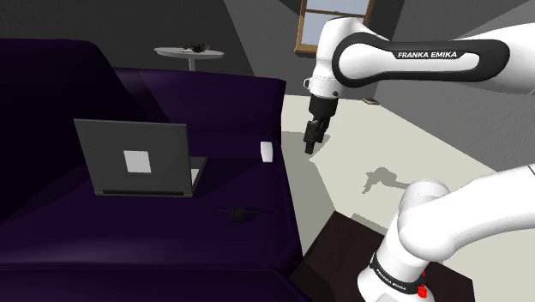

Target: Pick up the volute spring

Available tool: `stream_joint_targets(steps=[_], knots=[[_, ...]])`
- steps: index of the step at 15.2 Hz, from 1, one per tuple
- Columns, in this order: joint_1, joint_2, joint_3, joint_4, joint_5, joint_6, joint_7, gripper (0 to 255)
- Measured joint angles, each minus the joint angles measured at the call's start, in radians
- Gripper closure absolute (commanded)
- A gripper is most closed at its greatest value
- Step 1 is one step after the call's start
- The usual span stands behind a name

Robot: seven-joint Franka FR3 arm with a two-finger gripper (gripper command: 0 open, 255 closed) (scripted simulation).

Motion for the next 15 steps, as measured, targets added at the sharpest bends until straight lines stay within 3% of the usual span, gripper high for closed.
stream_joint_targets(steps=[4,15], knots=[[0.017,0.057,0.012,-0.007,0.019,0.051,0.007,0],[0.106,0.407,0.089,0.024,0.118,0.319,0.041,0]])
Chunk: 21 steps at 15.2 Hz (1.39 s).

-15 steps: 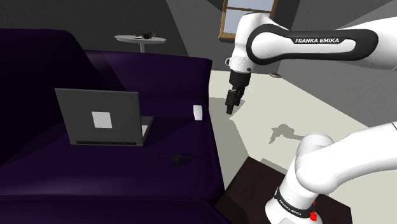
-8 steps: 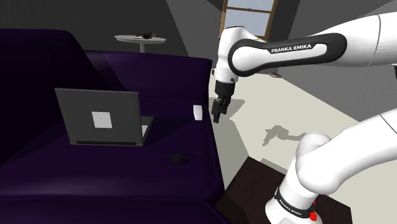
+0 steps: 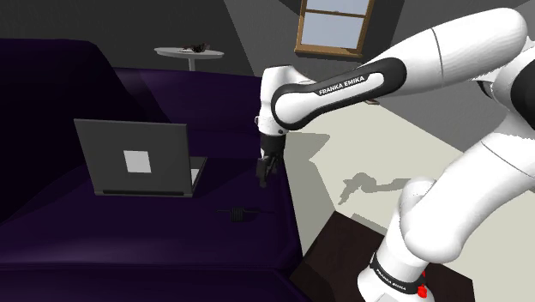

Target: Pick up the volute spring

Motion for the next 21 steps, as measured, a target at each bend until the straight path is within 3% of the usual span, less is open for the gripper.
stream_joint_targets(steps=[10,18,19,21], knots=[[0.067,0.343,0.065,0.141,0.06,0.163,0.012,0],[0.072,0.43,0.069,0.122,0.065,0.265,0.0,0],[0.072,0.435,0.069,0.121,0.065,0.271,-0.001,255],[0.072,0.437,0.069,0.12,0.065,0.275,-0.002,255]])
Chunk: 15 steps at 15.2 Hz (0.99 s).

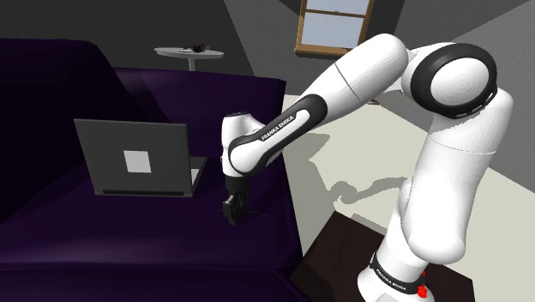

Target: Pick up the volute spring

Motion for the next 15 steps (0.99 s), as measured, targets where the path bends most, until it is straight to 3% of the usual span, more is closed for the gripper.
stream_joint_targets(steps=[8,15], knots=[[0.001,0.001,0.001,0.001,0.0,0.002,0.0,255],[-0.002,-0.052,-0.001,0.024,-0.001,-0.076,0.006,255]])
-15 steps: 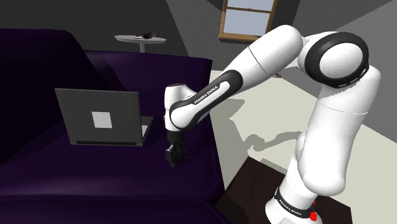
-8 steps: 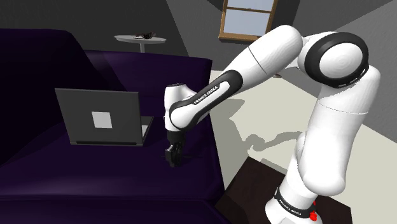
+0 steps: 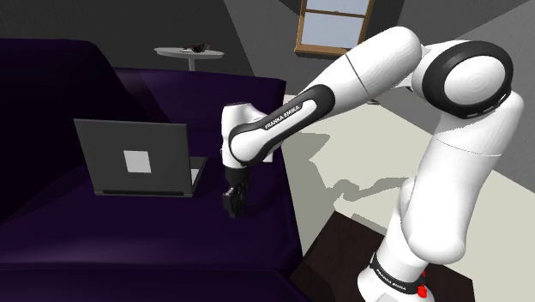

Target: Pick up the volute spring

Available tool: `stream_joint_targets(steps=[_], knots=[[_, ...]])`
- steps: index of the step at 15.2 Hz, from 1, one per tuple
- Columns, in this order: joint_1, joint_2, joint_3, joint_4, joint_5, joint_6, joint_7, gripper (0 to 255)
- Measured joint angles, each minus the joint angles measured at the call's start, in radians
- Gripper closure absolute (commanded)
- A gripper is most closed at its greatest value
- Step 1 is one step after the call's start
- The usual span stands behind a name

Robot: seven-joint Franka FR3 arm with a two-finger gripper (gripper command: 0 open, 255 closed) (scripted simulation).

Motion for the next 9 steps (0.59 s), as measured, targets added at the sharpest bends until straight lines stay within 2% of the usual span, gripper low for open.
stream_joint_targets(steps=[9], knots=[[-0.001,-0.066,-0.001,0.05,-0.002,-0.116,0.012,255]])
